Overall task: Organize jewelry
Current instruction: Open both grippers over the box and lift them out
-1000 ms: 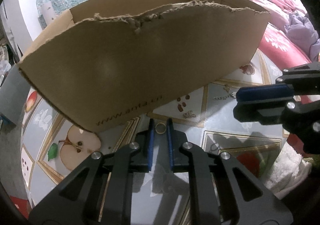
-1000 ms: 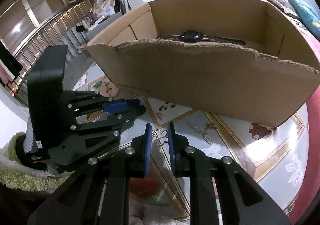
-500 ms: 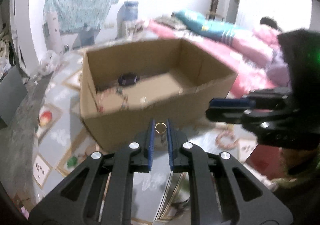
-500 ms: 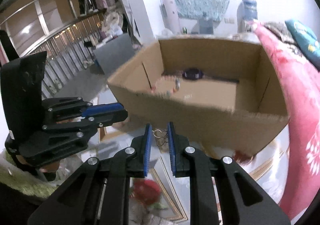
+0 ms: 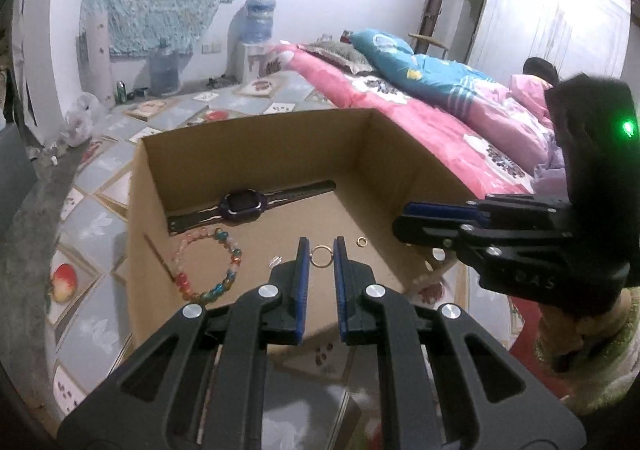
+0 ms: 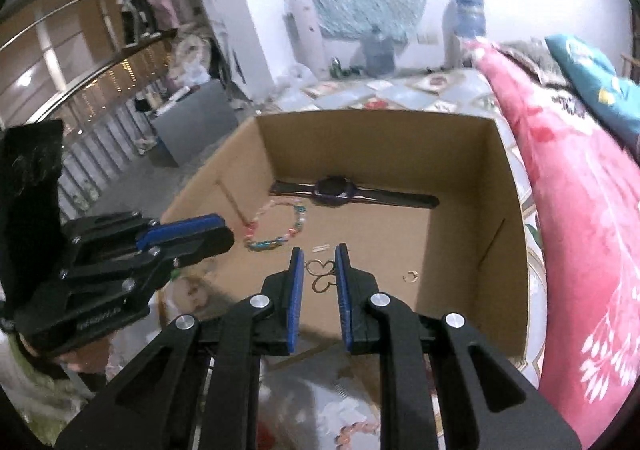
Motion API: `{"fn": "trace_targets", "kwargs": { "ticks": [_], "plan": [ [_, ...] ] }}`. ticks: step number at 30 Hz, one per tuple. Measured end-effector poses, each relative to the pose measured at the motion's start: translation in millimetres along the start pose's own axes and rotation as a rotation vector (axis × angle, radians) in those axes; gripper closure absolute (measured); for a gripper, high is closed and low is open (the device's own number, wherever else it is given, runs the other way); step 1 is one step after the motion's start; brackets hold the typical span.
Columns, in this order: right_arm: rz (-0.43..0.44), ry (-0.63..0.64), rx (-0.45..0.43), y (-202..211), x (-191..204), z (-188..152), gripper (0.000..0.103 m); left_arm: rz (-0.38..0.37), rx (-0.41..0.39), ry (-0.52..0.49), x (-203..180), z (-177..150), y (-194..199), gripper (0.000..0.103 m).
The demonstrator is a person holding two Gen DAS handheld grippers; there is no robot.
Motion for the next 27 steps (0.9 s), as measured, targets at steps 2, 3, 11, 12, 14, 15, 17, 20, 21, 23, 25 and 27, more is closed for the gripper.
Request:
{"fn": "trace_targets", "kwargs": {
  "ticks": [2, 3, 11, 12, 14, 15, 17, 20, 21, 23, 25, 27],
  "plan": [
    [0.018, -0.031, 0.031, -10.4, -9.8, 11.2, 0.087, -0.019, 0.024, 0.014, 3.6, 10.3, -13.7, 0.092],
    [0.025, -0.04, 0.045, -16.0, -14.8, 17.9, 0.087, -0.026, 0.034, 0.019, 5.6, 13.3, -19.1, 0.092],
    [0.089, -0.113, 0.003, -12.5, -40.5, 44.7, 0.076, -0.059, 0.035, 0.079, 17.1, 31.2, -32.7, 0.074],
    [0.09, -0.117, -0.01, -9.1, -42.6, 45.1, 0.075, -0.06, 0.028, 0.081, 18.4, 30.1, -30.6, 0.073],
    [0.1, -0.126, -0.033, -2.0, -47.1, 44.9, 0.075, -0.056, 0.009, 0.093, 23.1, 27.7, -24.3, 0.072],
    [0.105, -0.131, -0.043, 1.1, -49.9, 45.1, 0.075, -0.057, 0.003, 0.1, 25.6, 27.8, -21.2, 0.072],
    [0.11, -0.137, -0.072, 11.0, -53.8, 43.1, 0.075, -0.057, -0.023, 0.116, 30.5, 24.9, -11.4, 0.072],
    [0.116, -0.144, -0.107, 24.2, -57.1, 37.0, 0.075, -0.05, -0.056, 0.122, 33.9, 20.9, 2.8, 0.072],
    [0.119, -0.145, -0.117, 28.6, -57.7, 34.5, 0.075, -0.046, -0.07, 0.124, 34.6, 17.8, 9.3, 0.072],
    [0.123, -0.141, -0.14, 38.1, -57.9, 27.7, 0.075, -0.046, -0.084, 0.128, 35.7, 14.0, 17.2, 0.072],
    [0.119, -0.126, -0.154, 46.0, -55.4, 19.0, 0.075, -0.043, -0.103, 0.13, 35.5, 6.9, 27.0, 0.072],
    [0.112, -0.104, -0.166, 53.4, -52.2, 7.7, 0.075, -0.038, -0.116, 0.131, 35.1, -2.3, 35.6, 0.072]
  ]
}}
Point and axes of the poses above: each gripper's, at about its wrist camera, not at the fingertips, and y roughly against the way its jaws point, x to its left, z to its top, the point moved 2 cm from there along -y, roughly the way its jaws point, and after that the axes turned 15 degrees about x, right-handed, at the moved point
